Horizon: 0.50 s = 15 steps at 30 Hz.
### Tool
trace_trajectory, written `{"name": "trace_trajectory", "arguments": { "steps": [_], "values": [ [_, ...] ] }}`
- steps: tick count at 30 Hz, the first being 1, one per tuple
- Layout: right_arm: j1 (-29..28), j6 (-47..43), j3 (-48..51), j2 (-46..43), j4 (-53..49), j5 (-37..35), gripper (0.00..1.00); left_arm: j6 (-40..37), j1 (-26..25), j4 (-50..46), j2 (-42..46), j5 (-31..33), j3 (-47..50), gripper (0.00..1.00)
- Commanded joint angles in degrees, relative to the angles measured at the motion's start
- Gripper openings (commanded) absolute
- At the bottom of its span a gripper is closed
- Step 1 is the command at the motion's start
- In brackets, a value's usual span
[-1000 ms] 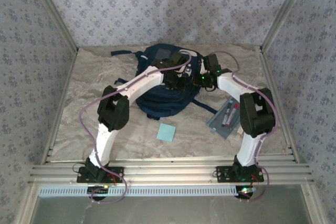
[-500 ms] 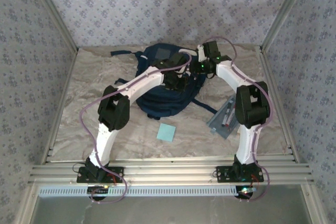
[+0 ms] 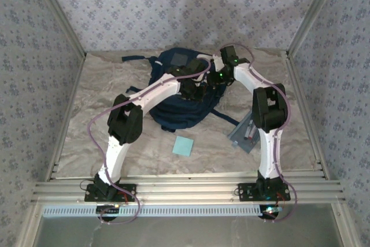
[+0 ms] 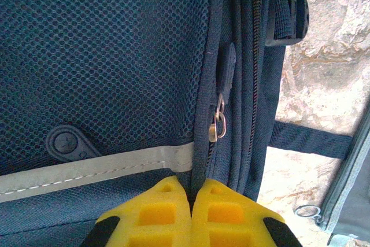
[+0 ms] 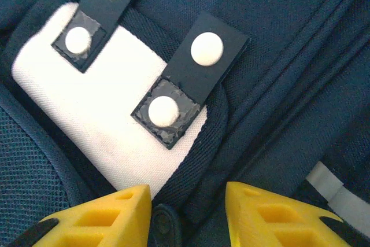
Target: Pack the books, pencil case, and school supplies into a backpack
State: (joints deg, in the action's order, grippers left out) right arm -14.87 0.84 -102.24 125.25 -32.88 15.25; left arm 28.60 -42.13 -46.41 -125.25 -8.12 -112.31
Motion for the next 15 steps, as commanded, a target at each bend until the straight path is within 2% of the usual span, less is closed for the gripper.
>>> {"name": "trace_trajectory", "arguments": {
  "steps": [1, 6, 9, 15],
  "values": [
    [-1.20, -2.10, -2.36, 2.10, -4.22, -0.46, 0.40, 0.12, -0.15, 0.67, 4.04, -0.34, -0.41, 0.00],
    [-2.85, -3.89, -1.86, 2.10, -5.52, -1.04, 0.46, 0.14, -0.16, 0.40, 3.73, -0.15, -1.07, 0.00],
    [-3.03, -4.53, -1.78, 1.69, -5.84, 1.99, 0.49, 0.05, -0.22, -0.06, 3.44, -0.39, -1.63, 0.00],
    [-3.56, -6.43, -1.37, -0.02, -7.04, 6.30, 0.45, -0.03, -0.22, -0.32, 3.64, -0.06, -1.61, 0.00]
  ]
}}
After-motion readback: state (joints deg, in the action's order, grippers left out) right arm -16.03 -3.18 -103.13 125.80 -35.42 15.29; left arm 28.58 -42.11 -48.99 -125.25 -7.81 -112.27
